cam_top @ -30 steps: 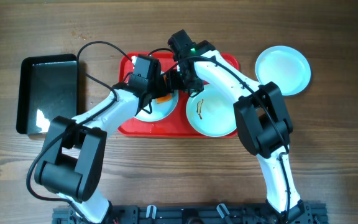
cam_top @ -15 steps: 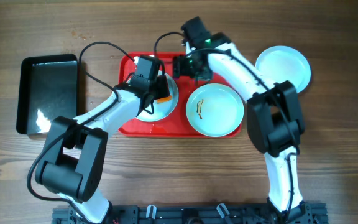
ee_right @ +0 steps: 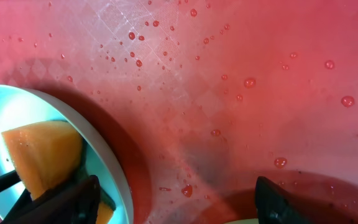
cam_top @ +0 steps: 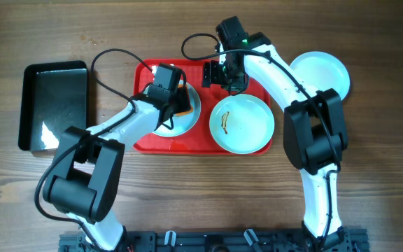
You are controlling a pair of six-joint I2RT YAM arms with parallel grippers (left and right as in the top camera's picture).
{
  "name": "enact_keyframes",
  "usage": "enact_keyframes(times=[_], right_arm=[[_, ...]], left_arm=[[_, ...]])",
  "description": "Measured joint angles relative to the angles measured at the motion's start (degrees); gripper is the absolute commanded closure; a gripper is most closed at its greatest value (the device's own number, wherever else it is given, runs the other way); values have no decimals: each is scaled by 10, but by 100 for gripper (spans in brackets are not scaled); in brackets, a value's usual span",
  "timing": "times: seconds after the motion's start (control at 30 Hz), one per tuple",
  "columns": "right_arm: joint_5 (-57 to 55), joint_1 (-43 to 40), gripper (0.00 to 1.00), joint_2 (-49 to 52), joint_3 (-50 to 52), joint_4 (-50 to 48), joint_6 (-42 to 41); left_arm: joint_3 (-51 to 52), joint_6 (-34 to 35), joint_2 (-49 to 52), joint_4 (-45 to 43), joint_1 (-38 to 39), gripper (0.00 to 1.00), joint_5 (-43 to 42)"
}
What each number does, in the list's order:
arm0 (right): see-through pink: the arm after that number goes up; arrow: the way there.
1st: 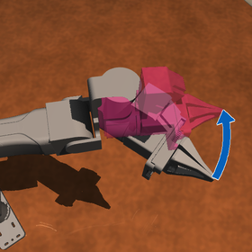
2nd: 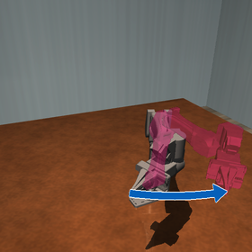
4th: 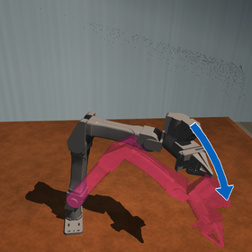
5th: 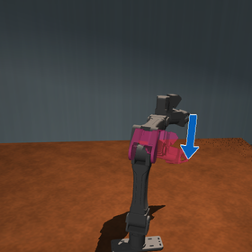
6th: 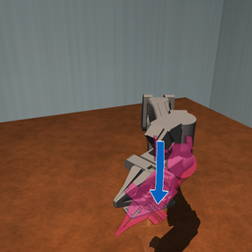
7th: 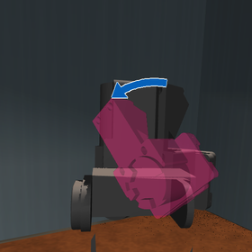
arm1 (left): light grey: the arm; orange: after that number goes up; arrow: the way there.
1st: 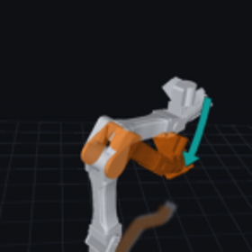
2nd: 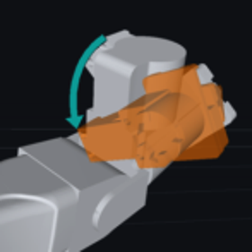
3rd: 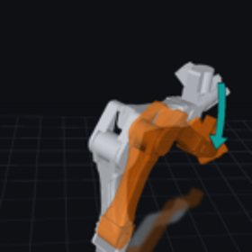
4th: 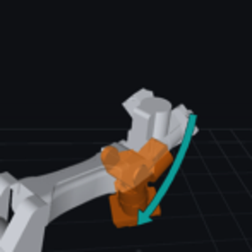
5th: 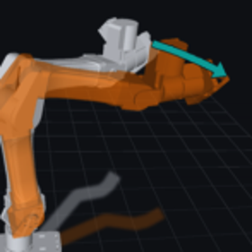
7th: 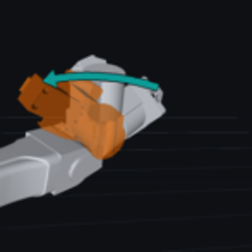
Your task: Clean dirty plates on tray and stack at the side
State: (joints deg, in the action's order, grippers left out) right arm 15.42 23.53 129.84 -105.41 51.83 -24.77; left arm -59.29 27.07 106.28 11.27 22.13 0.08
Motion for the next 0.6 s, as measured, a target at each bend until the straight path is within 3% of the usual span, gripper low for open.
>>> enact_keyframes(times=[0.07, 0.17, 0.37, 0.6], right_arm=[[0, 0, 32, 0, 0, 3, 2], [0, 1, 46, 0, 0, 5, 4], [0, 16, 62, 0, 0, 0, 11], [-16, 56, 62, 0, 0, -15, 15]], left_arm=[[0, 0, 0, -3, 0, 69, -1], [0, 6, 0, -4, 0, 96, -2], [0, 3, 0, -4, 0, 96, -1], [0, 3, 0, -3, 0, 96, -1]])
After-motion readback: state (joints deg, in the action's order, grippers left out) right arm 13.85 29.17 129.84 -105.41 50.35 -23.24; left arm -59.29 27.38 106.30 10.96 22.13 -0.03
